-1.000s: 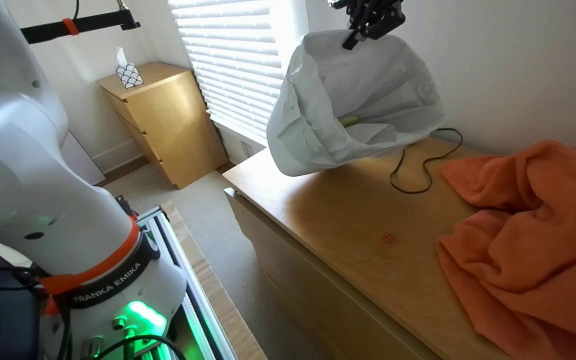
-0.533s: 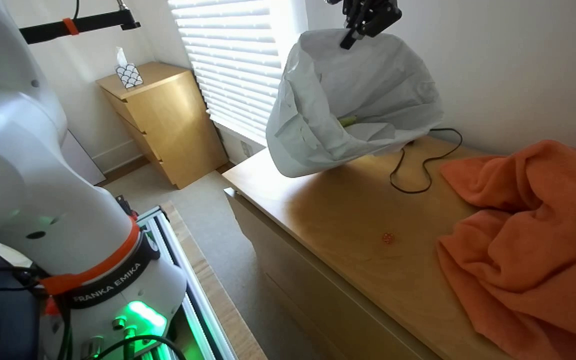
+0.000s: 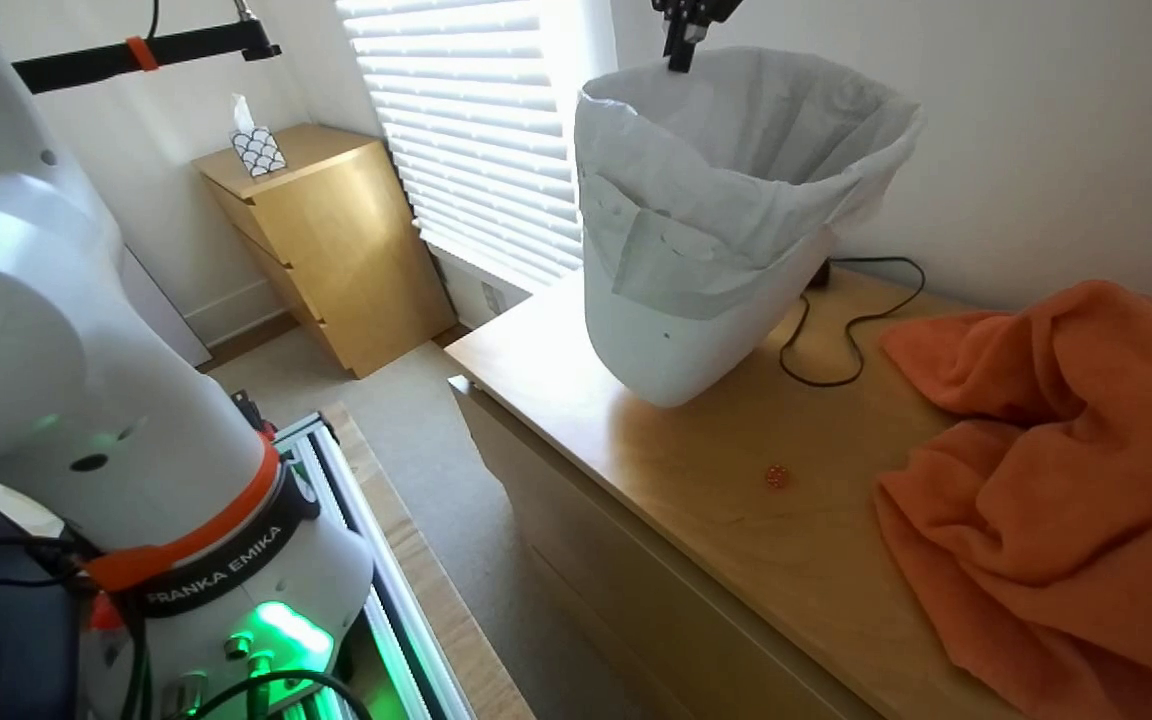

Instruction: Place the white bin upright.

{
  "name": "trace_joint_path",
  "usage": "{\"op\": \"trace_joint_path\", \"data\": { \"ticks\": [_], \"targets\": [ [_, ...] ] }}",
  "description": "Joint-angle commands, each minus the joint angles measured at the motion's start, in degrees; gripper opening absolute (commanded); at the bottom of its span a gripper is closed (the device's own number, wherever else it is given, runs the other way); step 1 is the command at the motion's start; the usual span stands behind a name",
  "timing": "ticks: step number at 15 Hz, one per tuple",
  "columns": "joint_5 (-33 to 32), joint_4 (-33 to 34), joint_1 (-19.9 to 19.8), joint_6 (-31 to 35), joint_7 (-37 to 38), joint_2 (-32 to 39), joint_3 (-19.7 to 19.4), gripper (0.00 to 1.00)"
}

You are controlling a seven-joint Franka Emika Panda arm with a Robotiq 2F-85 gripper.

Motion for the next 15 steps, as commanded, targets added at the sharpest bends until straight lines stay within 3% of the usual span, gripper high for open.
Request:
{"op": "trace_joint_path", "data": {
  "ticks": [1, 4, 5, 6, 9, 15],
  "targets": [
    [-3.89, -5.68, 1.71, 4.33, 2.32, -4.99, 1.67, 0.02],
    [-5.47, -7.62, 2.55, 5.60, 4.43, -6.60, 2.72, 0.02],
    [-5.94, -7.98, 2.61, 6.01, 5.37, -6.79, 2.91, 0.07],
    [-6.20, -8.36, 2.62, 6.12, 6.31, -6.88, 3.03, 0.32],
    [-7.18, -9.33, 2.58, 6.60, 8.01, -7.16, 3.14, 0.47],
    [-8.42, -10.35, 2.35, 7.17, 9.95, -8.76, 3.00, 0.93]
  ]
}}
